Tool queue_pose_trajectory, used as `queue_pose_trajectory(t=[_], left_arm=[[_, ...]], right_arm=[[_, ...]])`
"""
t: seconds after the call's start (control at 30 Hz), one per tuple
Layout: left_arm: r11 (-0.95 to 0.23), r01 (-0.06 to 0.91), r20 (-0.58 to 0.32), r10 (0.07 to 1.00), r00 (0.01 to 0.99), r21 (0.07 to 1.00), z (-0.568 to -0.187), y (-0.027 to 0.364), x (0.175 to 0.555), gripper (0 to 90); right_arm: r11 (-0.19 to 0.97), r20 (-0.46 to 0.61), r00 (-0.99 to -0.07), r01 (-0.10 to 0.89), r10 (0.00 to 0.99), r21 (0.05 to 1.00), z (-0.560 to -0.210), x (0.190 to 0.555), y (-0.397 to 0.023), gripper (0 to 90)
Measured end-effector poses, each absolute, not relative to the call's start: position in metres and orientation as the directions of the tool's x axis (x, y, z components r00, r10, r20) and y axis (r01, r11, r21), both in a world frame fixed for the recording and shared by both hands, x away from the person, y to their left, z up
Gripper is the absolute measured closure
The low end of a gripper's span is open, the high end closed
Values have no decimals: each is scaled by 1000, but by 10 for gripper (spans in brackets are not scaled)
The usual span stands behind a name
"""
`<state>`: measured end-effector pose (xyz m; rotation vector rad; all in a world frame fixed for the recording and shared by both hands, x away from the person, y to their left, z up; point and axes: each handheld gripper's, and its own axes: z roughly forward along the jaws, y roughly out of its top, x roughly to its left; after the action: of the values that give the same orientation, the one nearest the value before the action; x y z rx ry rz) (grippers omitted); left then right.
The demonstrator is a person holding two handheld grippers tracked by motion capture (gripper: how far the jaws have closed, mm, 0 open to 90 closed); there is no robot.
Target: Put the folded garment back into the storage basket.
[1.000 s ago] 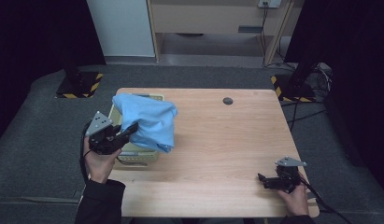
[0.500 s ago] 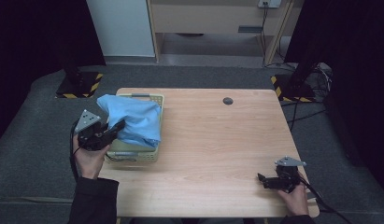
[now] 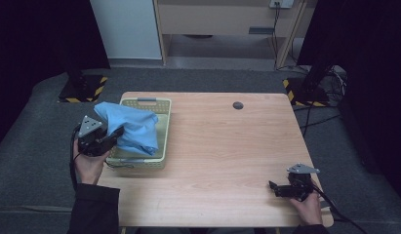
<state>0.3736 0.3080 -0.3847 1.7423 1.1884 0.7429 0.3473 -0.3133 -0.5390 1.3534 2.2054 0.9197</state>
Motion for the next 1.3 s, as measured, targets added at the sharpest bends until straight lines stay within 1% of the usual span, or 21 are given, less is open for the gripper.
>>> queue_pose_trajectory(t=[0.33, 0.53, 0.8, 1.1, 1.23, 1.27, 1.3], left_arm=[[-245, 445, 87, 934, 345, 861, -401, 306, 382, 713], [-282, 463, 109, 925, 364, 840, -413, 299, 388, 711], [-303, 465, 102, 907, 409, 832, -423, 281, 393, 706], [-287, 449, 74, 898, 434, 846, -426, 268, 394, 702], [-272, 466, 50, 900, 434, 842, -428, 269, 395, 693], [-255, 485, 21, 900, 436, 836, -430, 272, 397, 688], [-255, 485, 21, 900, 436, 836, -430, 272, 397, 682]], right_arm=[[318, 8, -456, 632, 890, 707, -539, 347, -313, 4], [318, 8, -457, 632, 890, 707, -539, 347, -313, 4], [318, 8, -457, 632, 889, 707, -539, 347, -313, 4], [318, 8, -457, 632, 890, 707, -539, 347, -313, 4], [318, 8, -457, 632, 889, 707, -539, 347, -313, 4], [318, 8, -457, 632, 890, 707, -539, 347, -313, 4], [318, 8, -457, 632, 890, 707, -539, 347, -313, 4]])
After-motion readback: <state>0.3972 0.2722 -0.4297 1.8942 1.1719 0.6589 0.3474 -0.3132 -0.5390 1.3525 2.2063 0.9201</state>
